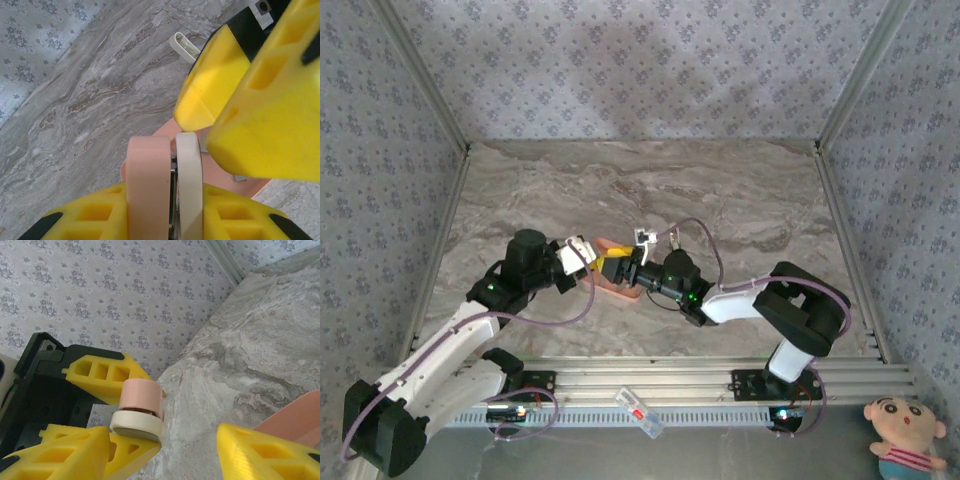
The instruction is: Load the staples into the stapler
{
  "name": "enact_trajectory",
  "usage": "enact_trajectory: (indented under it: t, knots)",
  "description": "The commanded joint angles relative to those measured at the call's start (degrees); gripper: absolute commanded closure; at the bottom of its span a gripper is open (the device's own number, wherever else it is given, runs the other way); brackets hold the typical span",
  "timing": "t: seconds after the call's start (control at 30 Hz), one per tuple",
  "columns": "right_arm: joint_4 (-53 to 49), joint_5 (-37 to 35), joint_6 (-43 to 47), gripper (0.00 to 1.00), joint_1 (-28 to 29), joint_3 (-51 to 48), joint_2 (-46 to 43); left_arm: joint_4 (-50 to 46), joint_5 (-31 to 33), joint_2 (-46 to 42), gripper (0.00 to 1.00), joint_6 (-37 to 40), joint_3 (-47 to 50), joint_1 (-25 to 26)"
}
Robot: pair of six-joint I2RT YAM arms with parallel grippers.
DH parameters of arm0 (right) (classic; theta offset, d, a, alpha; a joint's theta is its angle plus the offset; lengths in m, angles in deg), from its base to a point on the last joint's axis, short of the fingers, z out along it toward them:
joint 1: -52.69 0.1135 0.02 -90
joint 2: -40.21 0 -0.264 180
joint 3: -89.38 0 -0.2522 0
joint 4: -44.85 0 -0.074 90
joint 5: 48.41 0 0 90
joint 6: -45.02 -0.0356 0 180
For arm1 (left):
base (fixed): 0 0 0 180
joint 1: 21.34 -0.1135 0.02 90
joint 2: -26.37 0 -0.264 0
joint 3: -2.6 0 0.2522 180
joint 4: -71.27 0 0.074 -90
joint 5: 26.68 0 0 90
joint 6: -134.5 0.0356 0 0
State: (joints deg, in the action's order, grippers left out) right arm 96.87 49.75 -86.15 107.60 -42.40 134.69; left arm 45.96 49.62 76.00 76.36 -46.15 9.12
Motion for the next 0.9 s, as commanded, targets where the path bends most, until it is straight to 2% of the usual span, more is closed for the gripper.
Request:
enact_trajectory:
  t: [0.0, 0.17, 0.4, 0.6, 0.77, 0.87]
  knots:
    - [-1.30, -0.66, 0.39, 0.41, 1.23, 2.85, -0.87, 1.53, -1.46, -0.23, 0.73, -0.66, 0.00, 0.45]
    - [-2.34, -2.56, -0.65, 0.42, 1.41, 3.71, -0.01, 1.51, -1.78, -0.58, 0.73, -0.48, 0.09, 0.69]
    - [-2.46, -2.75, -2.39, 0.49, 1.33, 4.94, 1.81, 1.66, -2.67, -1.26, 0.73, -0.24, 0.26, 1.18]
    - [-2.54, -1.70, -3.08, 0.60, 1.46, 5.82, 2.72, 2.14, -1.74, -1.57, 0.73, -0.66, 0.35, 1.34]
    - [-3.15, -1.60, -2.61, 0.74, 1.56, 5.78, 2.53, 2.72, 0.11, -1.42, 0.71, -1.27, 0.35, 1.31]
    - [-3.53, -1.70, -1.15, 0.78, 1.64, 5.23, 1.88, 2.94, -0.33, -1.46, 0.67, -1.49, 0.35, 1.28]
